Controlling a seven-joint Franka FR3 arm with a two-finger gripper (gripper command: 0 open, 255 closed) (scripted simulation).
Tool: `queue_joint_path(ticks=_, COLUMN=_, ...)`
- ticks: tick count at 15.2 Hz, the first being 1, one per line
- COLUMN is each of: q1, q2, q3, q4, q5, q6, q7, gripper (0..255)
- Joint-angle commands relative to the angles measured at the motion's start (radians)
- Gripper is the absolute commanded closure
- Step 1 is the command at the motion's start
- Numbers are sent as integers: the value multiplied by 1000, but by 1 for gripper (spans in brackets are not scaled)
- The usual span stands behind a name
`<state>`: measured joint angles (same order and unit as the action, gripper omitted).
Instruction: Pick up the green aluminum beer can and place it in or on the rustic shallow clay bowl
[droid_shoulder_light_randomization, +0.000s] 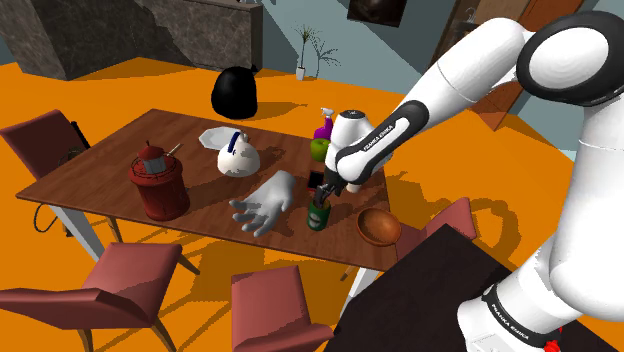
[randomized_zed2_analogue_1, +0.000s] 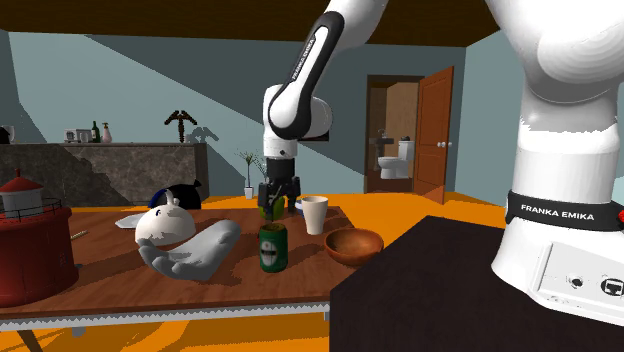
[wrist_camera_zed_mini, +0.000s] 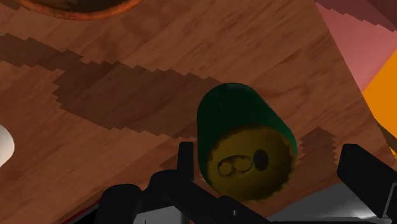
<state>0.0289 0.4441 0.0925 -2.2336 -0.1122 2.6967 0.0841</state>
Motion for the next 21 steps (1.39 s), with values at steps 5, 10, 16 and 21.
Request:
queue_joint_path(ticks=5, q1=15, q2=99, q3=-16, q4=38, q5=-16, q6=63, q7=15, gripper=0)
queue_joint_path(ticks=10, q1=19, q2=135, q3=-22, q4=50, q5=-21, q6=86, q7=19, gripper=0)
queue_joint_path(ticks=16, q1=19, q2=134, q3=-22, q4=50, q5=-21, q6=86, q7=19, gripper=255)
queue_joint_path(ticks=21, q1=19, q2=136, q3=-22, q4=52, q5=-21, q6=86, q7=18, gripper=255)
